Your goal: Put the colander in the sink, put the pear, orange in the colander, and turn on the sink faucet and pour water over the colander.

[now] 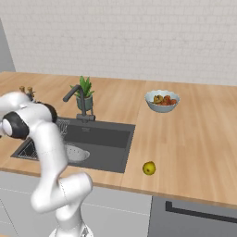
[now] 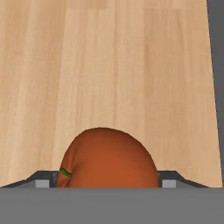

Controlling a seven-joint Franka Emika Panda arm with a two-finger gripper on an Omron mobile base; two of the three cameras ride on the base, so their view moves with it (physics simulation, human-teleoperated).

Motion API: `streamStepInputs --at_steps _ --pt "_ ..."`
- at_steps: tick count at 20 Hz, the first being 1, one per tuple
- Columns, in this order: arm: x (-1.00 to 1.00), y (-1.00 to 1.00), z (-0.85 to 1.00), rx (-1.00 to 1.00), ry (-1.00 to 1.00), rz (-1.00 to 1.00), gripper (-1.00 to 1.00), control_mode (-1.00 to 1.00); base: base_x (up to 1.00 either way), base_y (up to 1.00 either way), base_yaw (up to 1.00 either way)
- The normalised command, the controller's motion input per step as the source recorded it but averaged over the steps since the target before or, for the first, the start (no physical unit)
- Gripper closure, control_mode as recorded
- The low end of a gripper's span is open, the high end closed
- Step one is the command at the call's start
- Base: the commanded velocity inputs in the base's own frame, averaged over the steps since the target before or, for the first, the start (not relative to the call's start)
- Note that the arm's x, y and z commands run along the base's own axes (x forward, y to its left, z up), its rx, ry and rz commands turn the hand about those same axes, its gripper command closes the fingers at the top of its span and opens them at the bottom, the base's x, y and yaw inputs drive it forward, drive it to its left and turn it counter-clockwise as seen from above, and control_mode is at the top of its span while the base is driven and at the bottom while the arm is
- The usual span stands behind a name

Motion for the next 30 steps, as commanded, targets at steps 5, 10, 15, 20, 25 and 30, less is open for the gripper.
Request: streamStepInputs --at_steps 5,10,15,20,25,30 --pt "-0.69 -1.0 0.2 0.07 0.0 -0.01 1.0 -1.0 0.0 0.0 0.0" --pt "-0.46 -1.0 0.16 0.07 0.0 -0.02 1.0 -1.0 0.0 0.0 0.0" --pt "-0.02 -1.0 0.23 0.08 0.03 -0.06 1.0 -1.0 0.0 0.0 0.0" --pt "0.19 -1.0 0.38 0.09 0.09 -0.06 1.0 -1.0 0.0 0.0 0.0" --pt "0.15 -1.0 0.23 0.04 0.07 -0.01 1.0 -1.0 0.0 0.0 0.0" --pt "0.0 -1.0 0.01 0.0 0.05 0.0 1.0 -1.0 0.0 0.0 0.0"
